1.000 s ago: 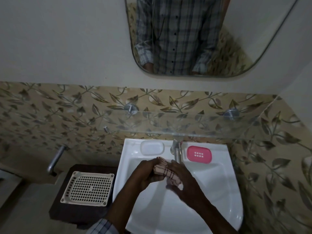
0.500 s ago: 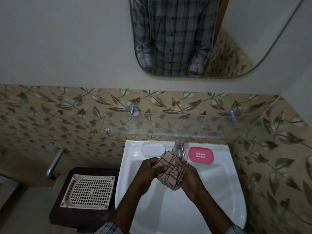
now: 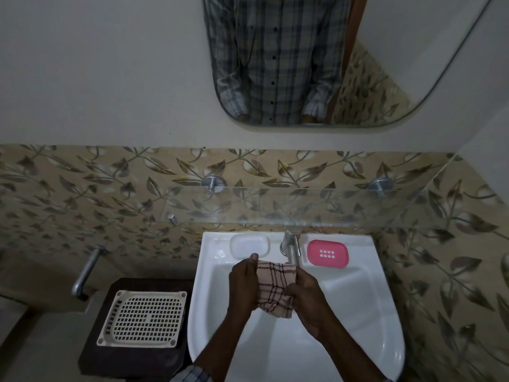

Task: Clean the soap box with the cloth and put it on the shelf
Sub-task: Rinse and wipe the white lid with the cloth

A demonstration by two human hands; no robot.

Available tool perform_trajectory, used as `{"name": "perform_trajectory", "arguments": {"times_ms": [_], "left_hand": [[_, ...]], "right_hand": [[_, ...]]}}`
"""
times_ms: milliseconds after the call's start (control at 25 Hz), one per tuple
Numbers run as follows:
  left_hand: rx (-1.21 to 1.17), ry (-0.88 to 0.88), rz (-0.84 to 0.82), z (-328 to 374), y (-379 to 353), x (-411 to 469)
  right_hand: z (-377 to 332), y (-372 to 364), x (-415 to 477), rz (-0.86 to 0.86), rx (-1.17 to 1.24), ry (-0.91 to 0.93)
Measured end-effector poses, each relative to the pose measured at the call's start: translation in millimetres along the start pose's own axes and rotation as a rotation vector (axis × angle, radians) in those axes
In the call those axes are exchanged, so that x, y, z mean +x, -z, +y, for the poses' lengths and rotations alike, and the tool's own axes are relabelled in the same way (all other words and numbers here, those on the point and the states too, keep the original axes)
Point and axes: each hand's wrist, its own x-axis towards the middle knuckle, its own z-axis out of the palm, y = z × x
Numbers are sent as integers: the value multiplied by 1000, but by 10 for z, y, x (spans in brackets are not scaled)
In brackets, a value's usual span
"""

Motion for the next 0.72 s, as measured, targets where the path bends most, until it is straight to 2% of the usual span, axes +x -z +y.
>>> {"name": "perform_trajectory", "arguments": {"times_ms": [40, 120, 200, 240, 400, 520, 600, 720], "left_hand": [[-121, 50, -47, -54, 52, 30], [-328, 61, -277, -141, 217, 73], [-323, -15, -463, -175, 348, 98], [-245, -57, -482, -175, 365, 134], [83, -322, -381, -65, 322, 209], [215, -490, -263, -163, 303, 190], [179, -444, -179, -257, 266, 150], [-53, -134, -230, -320, 115, 130]], "right_hand": [[-4, 23, 6, 3, 37, -3], [-61, 82, 4, -24, 136, -10], [-127, 136, 5, -50, 162, -23], [-145, 152, 0, -67, 136, -28], [-156, 167, -32, -93, -33, -45], [-157, 174, -81, -126, 26, -41], [-124, 206, -104, -171, 86, -52], [-36, 232, -62, -164, 89, -135]]}}
